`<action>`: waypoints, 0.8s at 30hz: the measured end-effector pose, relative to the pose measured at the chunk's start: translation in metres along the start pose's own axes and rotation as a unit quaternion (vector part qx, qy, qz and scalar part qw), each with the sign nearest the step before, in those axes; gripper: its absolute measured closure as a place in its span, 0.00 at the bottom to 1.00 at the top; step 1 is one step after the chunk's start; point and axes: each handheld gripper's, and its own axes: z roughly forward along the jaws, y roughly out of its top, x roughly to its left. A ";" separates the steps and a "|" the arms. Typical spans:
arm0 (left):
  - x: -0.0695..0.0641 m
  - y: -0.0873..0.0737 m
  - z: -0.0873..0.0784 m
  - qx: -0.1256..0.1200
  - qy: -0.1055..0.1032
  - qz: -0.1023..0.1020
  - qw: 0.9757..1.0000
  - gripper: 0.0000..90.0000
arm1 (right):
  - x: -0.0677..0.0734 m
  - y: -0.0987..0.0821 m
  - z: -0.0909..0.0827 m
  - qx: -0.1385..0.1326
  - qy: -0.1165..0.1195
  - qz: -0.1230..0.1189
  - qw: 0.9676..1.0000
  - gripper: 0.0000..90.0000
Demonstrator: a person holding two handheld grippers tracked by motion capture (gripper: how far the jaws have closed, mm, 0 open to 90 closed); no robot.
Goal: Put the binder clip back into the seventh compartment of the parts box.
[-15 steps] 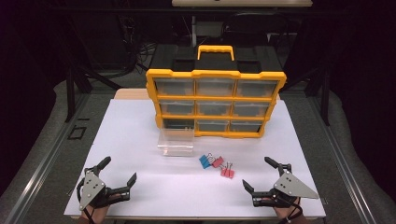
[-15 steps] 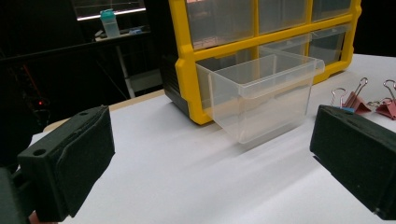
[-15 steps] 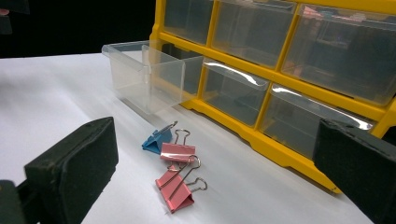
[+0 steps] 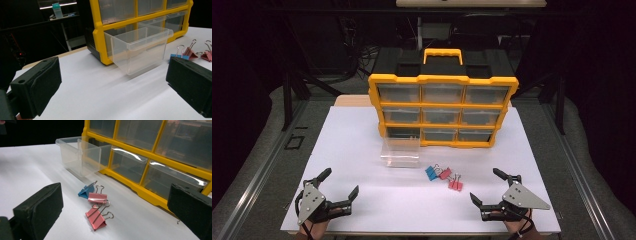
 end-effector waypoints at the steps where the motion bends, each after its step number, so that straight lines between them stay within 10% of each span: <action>1: 0.000 0.000 0.000 0.000 0.000 0.000 1.000 0.00 | 0.000 0.000 0.001 0.003 0.001 0.000 1.000 0.00; 24: -0.001 0.000 0.002 0.005 -0.006 0.004 1.000 0.00 | 0.003 -0.001 0.032 0.081 0.050 0.018 0.995 0.00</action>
